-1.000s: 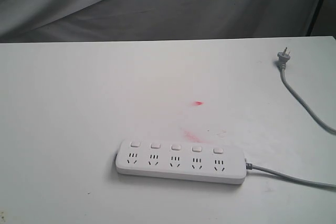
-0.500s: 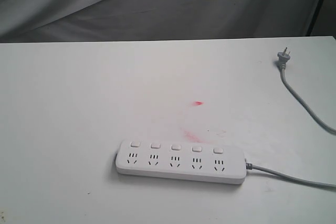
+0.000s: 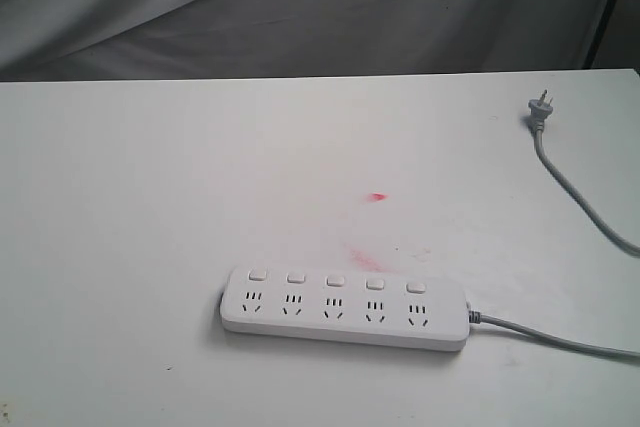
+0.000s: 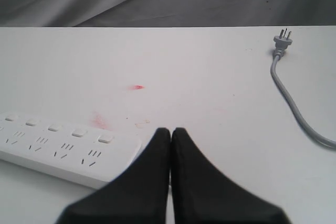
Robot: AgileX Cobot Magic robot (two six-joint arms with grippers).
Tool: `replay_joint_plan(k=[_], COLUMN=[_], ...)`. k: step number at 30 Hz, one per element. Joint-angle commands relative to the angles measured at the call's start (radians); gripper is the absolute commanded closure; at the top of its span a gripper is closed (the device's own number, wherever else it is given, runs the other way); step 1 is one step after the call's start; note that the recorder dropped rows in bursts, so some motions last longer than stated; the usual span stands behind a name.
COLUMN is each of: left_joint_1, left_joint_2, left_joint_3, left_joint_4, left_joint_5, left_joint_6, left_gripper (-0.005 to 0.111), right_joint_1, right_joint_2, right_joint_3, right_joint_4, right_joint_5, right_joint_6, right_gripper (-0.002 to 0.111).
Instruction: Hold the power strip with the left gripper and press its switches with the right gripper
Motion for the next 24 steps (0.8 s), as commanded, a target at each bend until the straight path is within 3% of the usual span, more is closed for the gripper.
replay_joint_plan(k=[1,8,11,13,24], left_joint_1=[0.064,0.311,0.390,0.444,0.455], left_joint_2=[0.011,0.044,0.059,0.079,0.104], left_joint_3=[-0.003,0.024,0.054,0.095,0.305], left_joint_4=[-0.094,-0.283,-0.343,-0.392,-0.367], left_joint_5=[0.107,0.389,0.527,0.528,0.528], left_joint_6=[0.121,0.315,0.475,0.620,0.941], left_gripper=[0.106,0.106,0.106,0.106,0.106], right_joint_1=[0.005,0.005,0.005,0.005,0.005], right_joint_2=[-0.006,-0.006,-0.006,-0.006,-0.006], right_joint_3=[0.004,0.004,0.004,0.004,0.004], right_joint_4=[0.000,0.000,0.000,0.000,0.000], right_joint_5=[-0.005,-0.005,-0.005,-0.005,-0.005], right_joint_6=[-0.002,-0.002,-0.002,-0.002,-0.002], right_gripper=[0.108,0.108,0.108,0.108,0.108])
